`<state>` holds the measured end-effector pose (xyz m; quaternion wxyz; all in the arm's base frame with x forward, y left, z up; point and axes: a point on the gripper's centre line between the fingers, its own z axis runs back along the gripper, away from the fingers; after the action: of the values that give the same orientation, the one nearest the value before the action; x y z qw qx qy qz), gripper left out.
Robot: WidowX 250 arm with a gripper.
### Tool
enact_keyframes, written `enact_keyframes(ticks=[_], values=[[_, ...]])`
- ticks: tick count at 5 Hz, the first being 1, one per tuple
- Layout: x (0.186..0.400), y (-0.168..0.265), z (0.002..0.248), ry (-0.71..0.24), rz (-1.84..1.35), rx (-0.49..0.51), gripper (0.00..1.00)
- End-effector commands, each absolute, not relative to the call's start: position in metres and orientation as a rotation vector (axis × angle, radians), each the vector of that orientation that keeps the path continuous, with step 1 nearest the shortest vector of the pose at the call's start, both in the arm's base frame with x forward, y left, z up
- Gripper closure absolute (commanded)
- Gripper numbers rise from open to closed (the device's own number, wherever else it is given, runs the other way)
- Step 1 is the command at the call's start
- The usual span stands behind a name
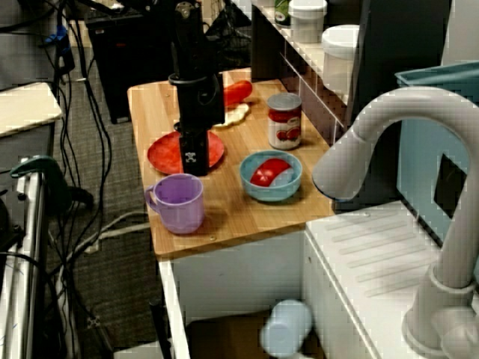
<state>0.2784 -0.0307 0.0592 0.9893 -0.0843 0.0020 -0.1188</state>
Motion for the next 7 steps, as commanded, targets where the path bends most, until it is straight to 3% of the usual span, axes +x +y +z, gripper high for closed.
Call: enact_keyframes(ticks=[1,4,7], values=[[0.285,-0.008,0.090,-0.093,-0.243,-0.127,0.00],[0.297,0.014,0.098,-0.119,-0.171,-0.075,0.00],[0.314,-0.020,0.098,-0.168,-0.025,-0.050,0.00]])
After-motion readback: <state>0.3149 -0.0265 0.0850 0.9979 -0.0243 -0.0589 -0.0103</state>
